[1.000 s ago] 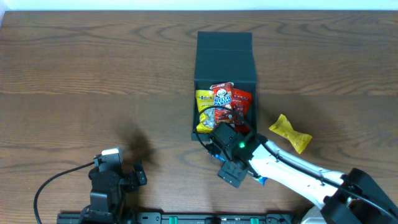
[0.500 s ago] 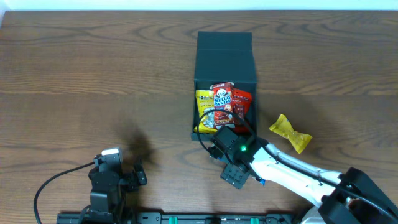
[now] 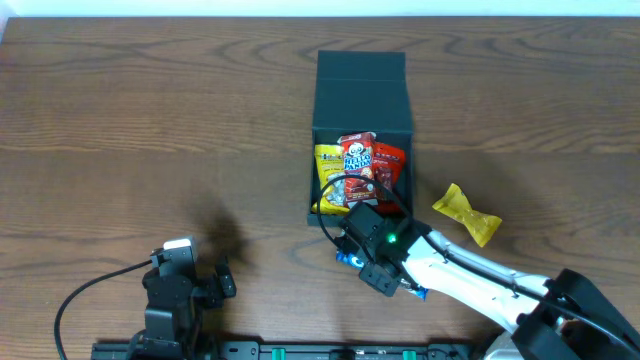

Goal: Pack container
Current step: 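Grasp the blue Oreo pack with the right gripper, then lift the Oreo pack and lower it into the black box, then release the Oreo pack and push it down along the box's left side, then move the right gripper to the yellow wrapped candy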

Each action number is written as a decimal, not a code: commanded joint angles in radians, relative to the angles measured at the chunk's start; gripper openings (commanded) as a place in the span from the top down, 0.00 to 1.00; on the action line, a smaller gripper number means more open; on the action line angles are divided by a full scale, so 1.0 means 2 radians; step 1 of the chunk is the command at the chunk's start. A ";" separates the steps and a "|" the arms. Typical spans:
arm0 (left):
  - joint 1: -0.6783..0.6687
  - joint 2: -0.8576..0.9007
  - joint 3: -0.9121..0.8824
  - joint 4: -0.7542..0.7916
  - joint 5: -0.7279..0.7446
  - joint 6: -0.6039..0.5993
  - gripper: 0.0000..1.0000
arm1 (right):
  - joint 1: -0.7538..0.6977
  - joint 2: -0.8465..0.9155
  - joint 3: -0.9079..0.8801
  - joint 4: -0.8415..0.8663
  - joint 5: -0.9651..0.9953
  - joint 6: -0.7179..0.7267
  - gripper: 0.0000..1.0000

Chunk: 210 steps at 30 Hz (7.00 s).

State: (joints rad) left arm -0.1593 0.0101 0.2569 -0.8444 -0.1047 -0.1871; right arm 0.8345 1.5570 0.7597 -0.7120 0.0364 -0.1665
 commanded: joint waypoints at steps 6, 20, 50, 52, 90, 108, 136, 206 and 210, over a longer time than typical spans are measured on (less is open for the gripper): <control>-0.001 -0.003 0.001 -0.034 -0.002 0.002 0.05 | -0.002 0.004 -0.002 0.001 -0.009 -0.001 0.62; -0.001 -0.003 0.001 -0.034 -0.001 0.002 0.05 | -0.002 0.004 -0.002 0.001 -0.009 -0.001 0.70; -0.001 -0.003 0.001 -0.034 -0.002 0.002 0.04 | 0.039 -0.103 0.002 0.006 -0.009 0.003 0.76; -0.001 -0.003 0.001 -0.034 -0.002 0.002 0.05 | 0.043 -0.112 0.005 0.010 -0.009 0.012 0.77; -0.001 -0.003 0.001 -0.034 -0.001 0.002 0.04 | -0.041 -0.002 0.209 0.085 0.065 0.558 0.83; -0.001 -0.003 0.001 -0.034 -0.002 0.002 0.05 | -0.088 0.067 0.247 0.092 -0.049 0.484 0.80; -0.001 -0.003 0.001 -0.034 -0.001 0.002 0.05 | -0.108 0.117 0.259 0.098 -0.101 0.461 0.78; -0.001 -0.003 0.001 -0.034 -0.002 0.002 0.04 | -0.123 -0.213 0.134 -0.272 0.081 0.430 0.01; -0.001 -0.003 0.001 -0.034 -0.002 0.002 0.05 | -0.157 -0.213 0.133 -0.278 0.119 0.561 0.01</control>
State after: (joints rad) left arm -0.1593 0.0101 0.2573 -0.8448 -0.1047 -0.1867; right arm 0.5560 1.1366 1.0344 -1.2648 0.2001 0.7425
